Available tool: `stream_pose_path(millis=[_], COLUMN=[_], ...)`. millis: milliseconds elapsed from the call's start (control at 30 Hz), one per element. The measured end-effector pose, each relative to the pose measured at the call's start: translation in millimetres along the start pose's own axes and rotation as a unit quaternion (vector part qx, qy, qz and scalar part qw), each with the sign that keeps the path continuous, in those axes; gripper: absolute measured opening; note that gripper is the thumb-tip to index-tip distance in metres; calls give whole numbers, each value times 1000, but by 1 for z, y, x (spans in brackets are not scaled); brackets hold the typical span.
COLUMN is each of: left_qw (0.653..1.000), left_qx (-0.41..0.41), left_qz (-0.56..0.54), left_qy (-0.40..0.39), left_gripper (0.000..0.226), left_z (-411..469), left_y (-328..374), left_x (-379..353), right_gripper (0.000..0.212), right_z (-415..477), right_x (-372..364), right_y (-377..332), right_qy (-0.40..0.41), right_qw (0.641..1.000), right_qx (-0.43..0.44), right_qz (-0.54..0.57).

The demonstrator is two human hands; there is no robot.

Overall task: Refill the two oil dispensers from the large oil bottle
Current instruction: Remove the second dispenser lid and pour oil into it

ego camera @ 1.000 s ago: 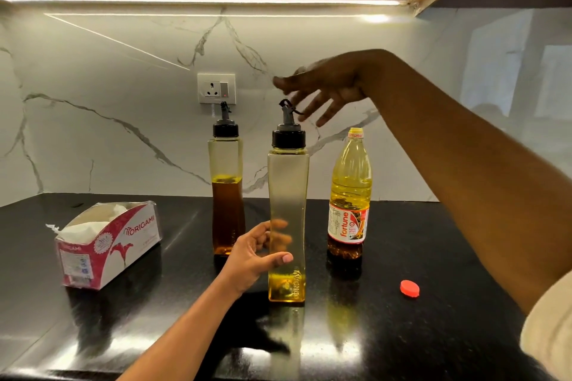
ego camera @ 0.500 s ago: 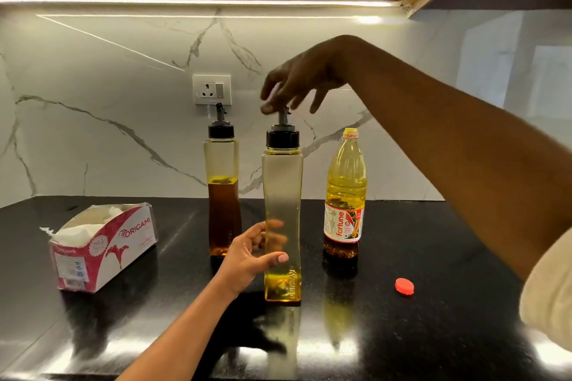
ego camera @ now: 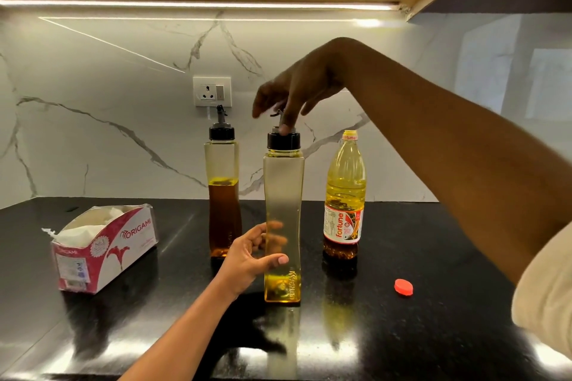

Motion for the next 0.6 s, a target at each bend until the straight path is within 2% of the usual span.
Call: stream_pose_path(millis=[33,100,200,300,367,400,500,567,600], left_qw=[1000,1000,1000,1000,1000,1000,1000,1000,1000], left_qx=[1,1,-1,-2,-1,-1,0,-1,-2], left_qz=[0,0,4,5,1,0,-1,2,5], left_qy=[0,2,1,-1,-3,-3,-4,-2,-2], left_gripper=[77,78,78,77,78,78,78,77,76], left_z=[0,0,0,0,0,0,0,1,1], left_y=[0,0,0,1,1,0,0,0,0], left_x=[0,0,1,1,0,0,1,1,1], right_gripper=[60,76,77,54,32,29,54,67,66], right_z=[-2,0,12,21,18,13,0,0,1], right_x=[0,0,-8,-11,-9,-8,-7,-4,-2], right_y=[1,4,4,6,11,12,12,12,13], right_qy=[17,58,64,76,46,19,-23,33,71], right_qw=[1000,997,988,990,996,999,1000,999,997], right_qx=[3,-45,-135,-94,-54,-34,2,9,-1], right_qz=[16,23,-33,-73,-49,-30,-9,3,8])
Point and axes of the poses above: each hand's wrist, its own z-axis towards the middle knuckle, its own x-axis out of the back of the hand, y = z × x, the point moved 3 cm from there along z, towards the middle knuckle
